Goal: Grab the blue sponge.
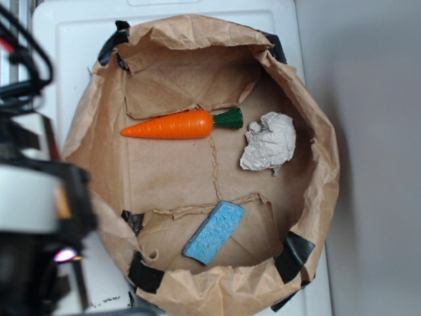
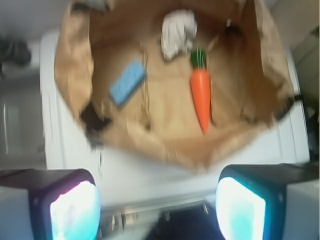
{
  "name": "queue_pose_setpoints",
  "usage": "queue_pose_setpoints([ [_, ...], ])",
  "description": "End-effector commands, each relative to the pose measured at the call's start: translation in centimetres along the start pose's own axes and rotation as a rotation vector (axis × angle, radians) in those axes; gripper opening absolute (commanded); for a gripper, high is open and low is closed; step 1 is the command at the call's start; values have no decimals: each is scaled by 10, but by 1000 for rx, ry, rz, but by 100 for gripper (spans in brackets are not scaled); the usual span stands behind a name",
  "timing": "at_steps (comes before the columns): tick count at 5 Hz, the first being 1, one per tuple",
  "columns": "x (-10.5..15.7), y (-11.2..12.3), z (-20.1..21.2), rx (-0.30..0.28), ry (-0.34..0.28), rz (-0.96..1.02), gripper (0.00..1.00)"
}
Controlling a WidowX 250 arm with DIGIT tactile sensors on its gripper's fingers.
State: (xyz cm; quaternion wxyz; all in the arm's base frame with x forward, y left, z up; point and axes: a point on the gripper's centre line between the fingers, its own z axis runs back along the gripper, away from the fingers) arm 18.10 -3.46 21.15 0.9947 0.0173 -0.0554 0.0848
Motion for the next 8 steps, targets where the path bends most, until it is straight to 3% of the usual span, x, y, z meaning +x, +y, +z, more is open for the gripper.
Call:
queue_pose_setpoints([
  [1, 40, -3, -33, 66, -15, 119, 100],
  [2, 56, 22, -56, 97, 64, 294, 100],
  [5, 56, 22, -56, 97, 64, 294, 100],
  [6, 50, 40, -73, 54, 97, 272, 100],
  [7, 72, 42, -93, 47, 102, 302, 100],
  [8, 91, 46, -115, -28, 66, 375, 100],
])
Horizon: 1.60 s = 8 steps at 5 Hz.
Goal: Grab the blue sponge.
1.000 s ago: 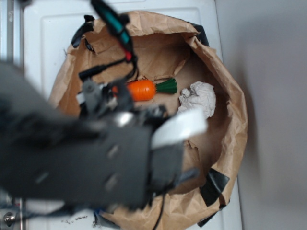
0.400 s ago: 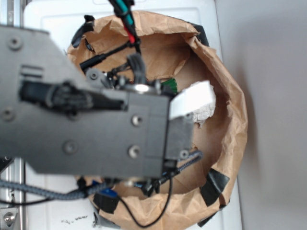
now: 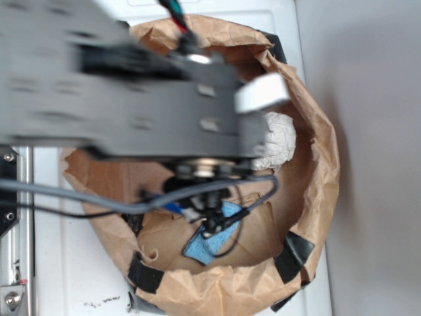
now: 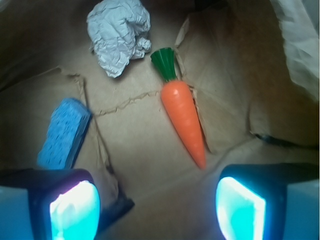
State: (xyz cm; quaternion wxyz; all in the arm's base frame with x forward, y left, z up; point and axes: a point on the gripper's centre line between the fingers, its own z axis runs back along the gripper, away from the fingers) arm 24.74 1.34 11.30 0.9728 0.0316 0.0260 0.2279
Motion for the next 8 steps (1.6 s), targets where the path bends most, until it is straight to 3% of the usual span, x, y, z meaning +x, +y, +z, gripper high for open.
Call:
queue_pose_setpoints([
  [1, 40, -19, -20, -213, -92, 171, 100],
  [4, 17, -72, -20, -231, -90, 209, 100],
  [5, 11, -83, -41, -165, -117, 200, 100],
  [6, 3, -81, -68, -119, -105, 148, 100],
  [7, 1, -84, -98, -77, -186, 167, 0],
  [8, 9, -84, -97, -95, -187, 177, 0],
])
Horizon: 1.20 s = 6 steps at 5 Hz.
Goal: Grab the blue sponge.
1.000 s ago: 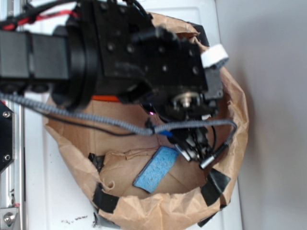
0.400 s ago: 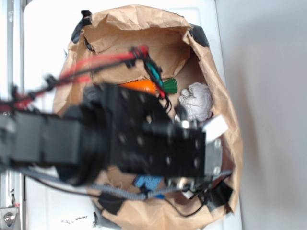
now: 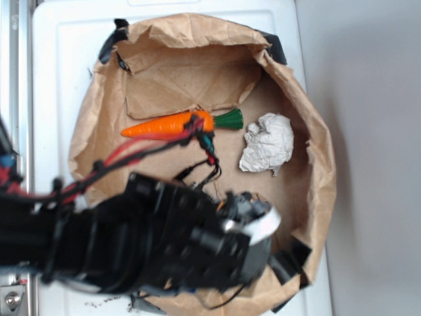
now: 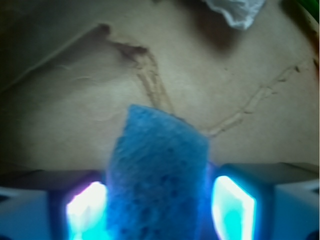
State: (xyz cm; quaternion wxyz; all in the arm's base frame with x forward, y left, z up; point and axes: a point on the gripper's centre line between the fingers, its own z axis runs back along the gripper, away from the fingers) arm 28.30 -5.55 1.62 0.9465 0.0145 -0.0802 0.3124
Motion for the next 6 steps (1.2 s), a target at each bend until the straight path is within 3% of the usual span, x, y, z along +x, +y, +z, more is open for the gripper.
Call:
queue_pose_setpoints([
  [1, 17, 2, 17, -37, 54, 11, 0],
  [2, 39, 15, 55, -54, 130, 41, 0],
  [3, 58, 38, 88, -16, 151, -71, 0],
  [4, 66, 60, 114, -4, 69, -65, 0],
  [5, 74, 79, 139, -40, 75, -81, 0],
  [6, 79, 90, 160, -16, 59, -134, 0],
])
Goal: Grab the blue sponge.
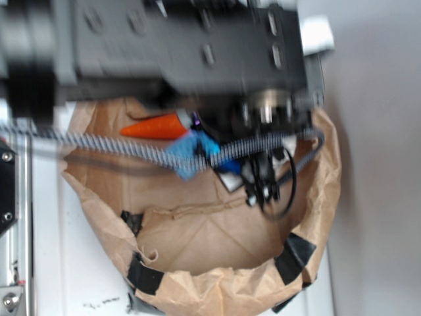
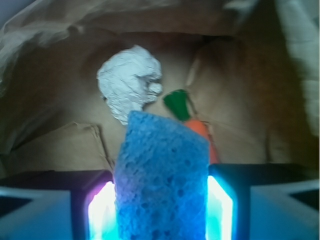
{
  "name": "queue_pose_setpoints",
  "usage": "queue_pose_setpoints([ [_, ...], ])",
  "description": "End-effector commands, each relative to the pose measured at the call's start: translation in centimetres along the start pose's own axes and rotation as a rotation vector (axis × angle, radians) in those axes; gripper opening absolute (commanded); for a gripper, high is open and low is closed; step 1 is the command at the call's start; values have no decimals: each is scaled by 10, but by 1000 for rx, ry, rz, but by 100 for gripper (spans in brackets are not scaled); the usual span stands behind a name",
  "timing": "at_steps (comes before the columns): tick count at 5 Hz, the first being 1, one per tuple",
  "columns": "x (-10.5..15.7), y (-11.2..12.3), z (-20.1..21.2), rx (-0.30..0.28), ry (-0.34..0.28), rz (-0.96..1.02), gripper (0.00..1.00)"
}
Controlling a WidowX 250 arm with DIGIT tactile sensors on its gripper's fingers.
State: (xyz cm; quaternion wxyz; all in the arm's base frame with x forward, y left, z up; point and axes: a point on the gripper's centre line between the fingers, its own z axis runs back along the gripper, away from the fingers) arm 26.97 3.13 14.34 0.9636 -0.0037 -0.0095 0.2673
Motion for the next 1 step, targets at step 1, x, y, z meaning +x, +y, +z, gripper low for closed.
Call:
queue_pose_setpoints([
  [1, 5, 10, 39, 92, -174, -53, 57],
])
